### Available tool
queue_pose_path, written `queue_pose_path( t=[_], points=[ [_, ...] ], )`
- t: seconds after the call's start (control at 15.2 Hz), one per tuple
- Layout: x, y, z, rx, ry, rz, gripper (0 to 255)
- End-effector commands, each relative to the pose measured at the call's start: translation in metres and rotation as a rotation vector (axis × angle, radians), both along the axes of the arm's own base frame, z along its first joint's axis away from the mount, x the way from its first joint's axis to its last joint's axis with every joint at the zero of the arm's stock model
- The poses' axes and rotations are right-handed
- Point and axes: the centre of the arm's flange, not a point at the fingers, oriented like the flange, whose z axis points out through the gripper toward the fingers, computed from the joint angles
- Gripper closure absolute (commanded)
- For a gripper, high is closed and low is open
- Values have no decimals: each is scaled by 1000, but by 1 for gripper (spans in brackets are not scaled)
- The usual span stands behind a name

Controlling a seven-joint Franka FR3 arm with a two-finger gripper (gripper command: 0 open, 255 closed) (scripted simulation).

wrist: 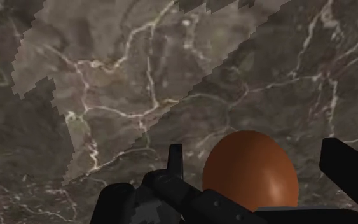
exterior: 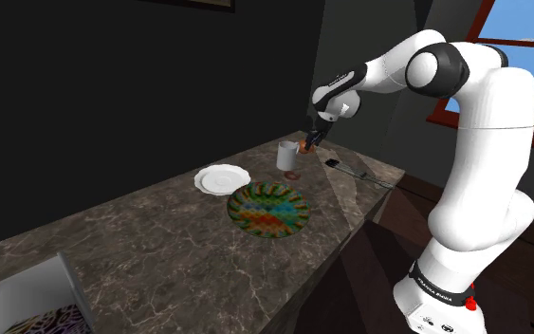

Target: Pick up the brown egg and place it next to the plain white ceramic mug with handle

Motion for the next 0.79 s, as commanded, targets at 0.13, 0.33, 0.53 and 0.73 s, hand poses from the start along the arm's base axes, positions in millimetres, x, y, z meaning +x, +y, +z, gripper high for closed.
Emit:
queue_pose_path(
  t=[0.13,0.33,0.53,0.73],
  points=[
    [-7,-2,26,0,0,0,0],
    [-12,-3,48,0,0,0,0],
    [-12,-3,48,0,0,0,0],
    [-12,-3,48,0,0,0,0]
  ],
)
